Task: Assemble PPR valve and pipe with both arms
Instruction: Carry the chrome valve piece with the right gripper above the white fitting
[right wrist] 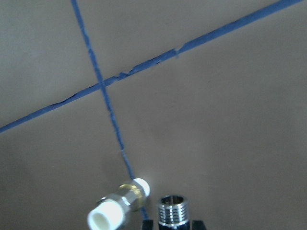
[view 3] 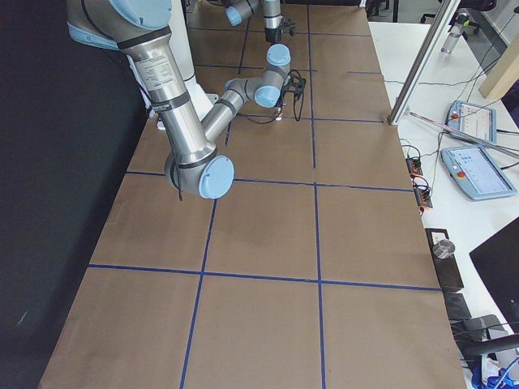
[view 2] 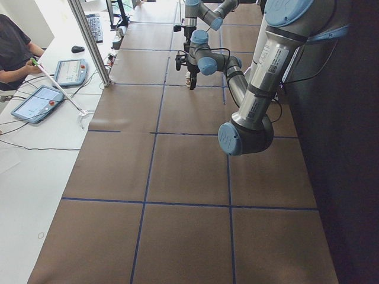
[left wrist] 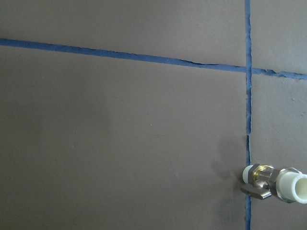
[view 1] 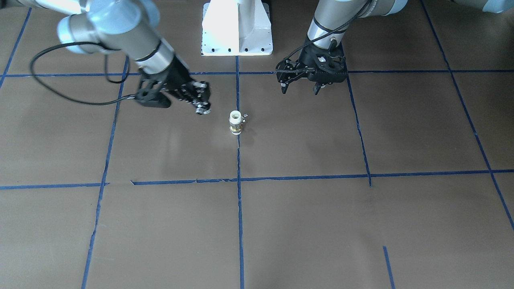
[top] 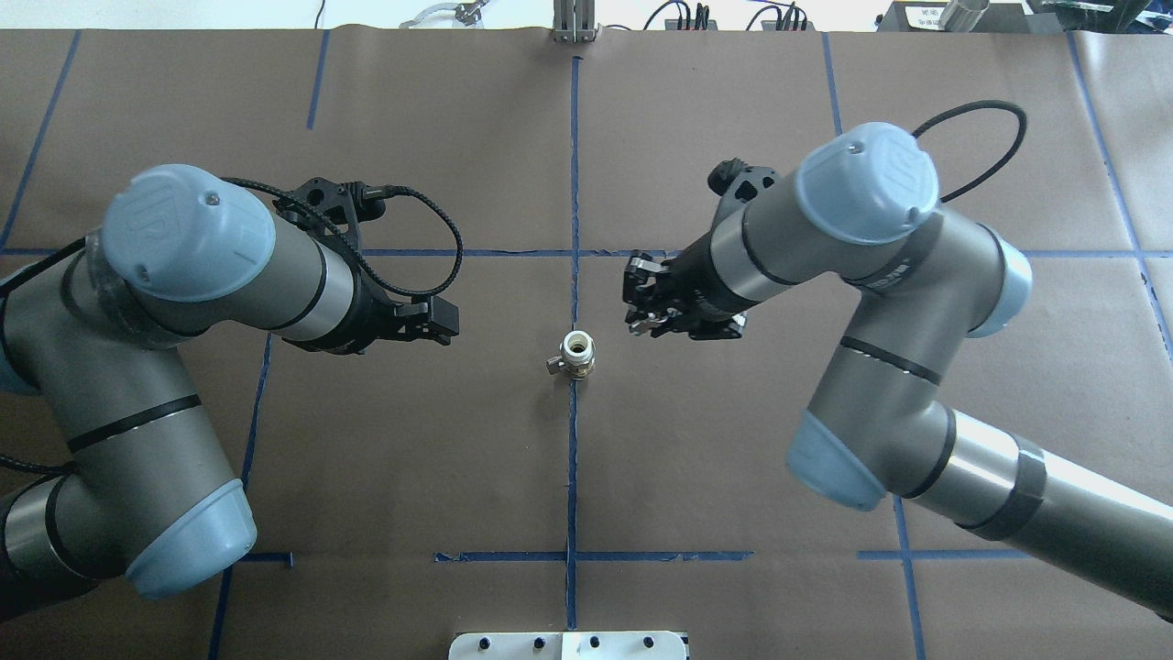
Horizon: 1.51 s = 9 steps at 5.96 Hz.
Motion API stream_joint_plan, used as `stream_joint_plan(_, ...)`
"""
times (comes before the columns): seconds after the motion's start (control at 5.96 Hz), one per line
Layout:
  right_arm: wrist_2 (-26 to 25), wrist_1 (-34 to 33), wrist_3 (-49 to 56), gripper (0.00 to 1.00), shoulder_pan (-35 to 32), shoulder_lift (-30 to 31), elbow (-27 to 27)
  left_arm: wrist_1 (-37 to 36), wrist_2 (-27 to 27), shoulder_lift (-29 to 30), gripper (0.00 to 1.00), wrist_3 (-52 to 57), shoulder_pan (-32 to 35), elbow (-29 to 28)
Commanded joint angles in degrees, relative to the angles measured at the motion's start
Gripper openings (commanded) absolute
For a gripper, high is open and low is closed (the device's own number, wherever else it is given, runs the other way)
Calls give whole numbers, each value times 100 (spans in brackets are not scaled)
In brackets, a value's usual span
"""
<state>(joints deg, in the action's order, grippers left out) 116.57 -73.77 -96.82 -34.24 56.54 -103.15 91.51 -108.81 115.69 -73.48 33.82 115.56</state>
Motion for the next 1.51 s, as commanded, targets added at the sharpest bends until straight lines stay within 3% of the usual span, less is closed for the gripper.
stream_joint_plan(0.0, -458, -454, -467, 0, 321, -870, 512, 85, 0, -73, 99, 0, -7, -16)
stream_joint_plan(0.34, -599, -481, -495, 0, 347, -820, 734, 86, 0, -73, 99, -9, -7, -16)
stream_joint_plan(1.34, -715, -674, -495, 0, 436, -724, 682, 86, 9, -73, 99, -26, -16, 11)
